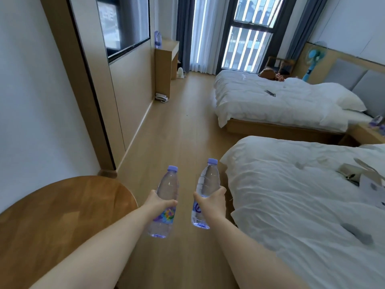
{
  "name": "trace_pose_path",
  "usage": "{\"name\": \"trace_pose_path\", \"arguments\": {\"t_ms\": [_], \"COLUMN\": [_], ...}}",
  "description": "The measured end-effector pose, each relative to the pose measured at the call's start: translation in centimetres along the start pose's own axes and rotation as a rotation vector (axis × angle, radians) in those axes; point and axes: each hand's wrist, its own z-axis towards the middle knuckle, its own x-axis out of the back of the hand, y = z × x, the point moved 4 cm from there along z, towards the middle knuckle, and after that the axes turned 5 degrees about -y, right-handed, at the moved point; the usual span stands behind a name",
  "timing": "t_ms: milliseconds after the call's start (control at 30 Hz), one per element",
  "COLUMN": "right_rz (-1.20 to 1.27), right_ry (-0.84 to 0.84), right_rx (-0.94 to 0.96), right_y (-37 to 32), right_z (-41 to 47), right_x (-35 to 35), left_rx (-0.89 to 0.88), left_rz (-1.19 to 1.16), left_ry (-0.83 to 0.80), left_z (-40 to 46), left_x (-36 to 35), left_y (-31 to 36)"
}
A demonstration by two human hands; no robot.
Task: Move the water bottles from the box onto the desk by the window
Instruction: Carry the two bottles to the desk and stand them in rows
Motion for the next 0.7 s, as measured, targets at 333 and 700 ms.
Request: {"name": "trace_pose_path", "arguments": {"t_ms": [333,700], "right_rz": [0.171,-0.023], "right_ry": [-0.075,-0.148], "right_rx": [-0.026,0.141], "right_y": [-7.2,-17.5], "right_z": [21.9,52.2], "right_x": [-0.1,1.9], "left_rx": [-0.024,-0.038], "left_rz": [0.011,-0.058], "left_ry": [0.016,0.087], "left_z": [18.3,40.5], "left_x": [1.2,-2.4], "left_y": [15.0,31.6]}}
